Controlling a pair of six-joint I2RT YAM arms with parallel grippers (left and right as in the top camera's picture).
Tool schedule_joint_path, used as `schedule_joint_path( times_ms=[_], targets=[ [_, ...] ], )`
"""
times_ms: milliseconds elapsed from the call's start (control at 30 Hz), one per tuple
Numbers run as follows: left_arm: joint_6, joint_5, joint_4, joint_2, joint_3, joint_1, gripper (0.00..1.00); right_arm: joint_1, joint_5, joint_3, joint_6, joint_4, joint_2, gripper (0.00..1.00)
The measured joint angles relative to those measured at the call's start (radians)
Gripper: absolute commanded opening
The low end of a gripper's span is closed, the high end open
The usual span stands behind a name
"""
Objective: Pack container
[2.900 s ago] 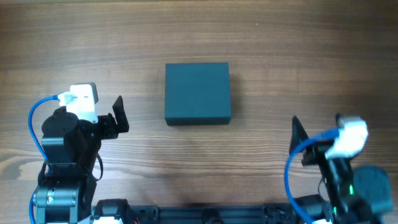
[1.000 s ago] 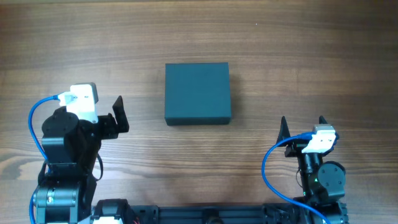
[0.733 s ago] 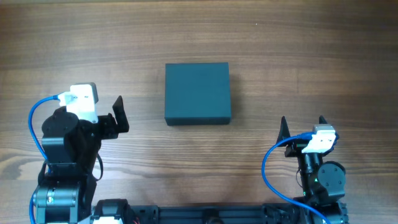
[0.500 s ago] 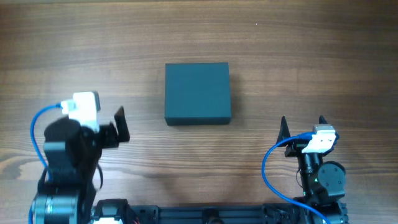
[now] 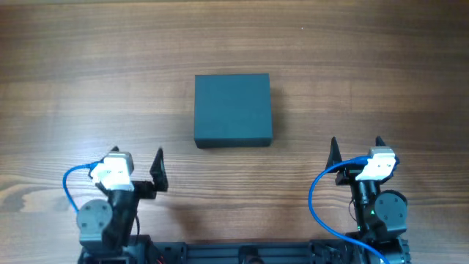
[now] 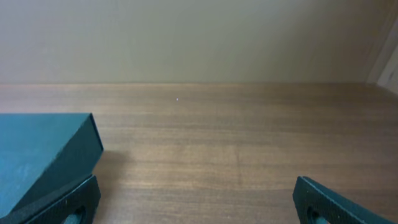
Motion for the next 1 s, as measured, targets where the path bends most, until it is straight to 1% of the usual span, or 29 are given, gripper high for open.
schedule_joint_path(
  times_ms=[133,267,433,533,1000],
  targets=[
    [0.0,0.0,0.225,-0.045,-0.111,0.0,1.0,0.0,0.0,0.0,0.0,0.001,0.0,1.0],
    [0.0,-0.003,0.345,-0.056,-0.188,0.0,1.0,0.0,0.0,0.0,0.0,0.001,0.0,1.0],
    [-0.002,-0.013,0.362,-0.063,-0.257,-0.003,1.0,0.0,0.0,0.0,0.0,0.001,0.0,1.0],
    [-0.053,-0.063,0.346,-0.063,-0.3,-0.024,1.0,0.0,0.0,0.0,0.0,0.001,0.0,1.0],
    [-0.086,-0.086,0.347,-0.064,-0.3,-0.033,1.0,0.0,0.0,0.0,0.0,0.001,0.0,1.0]
  ],
)
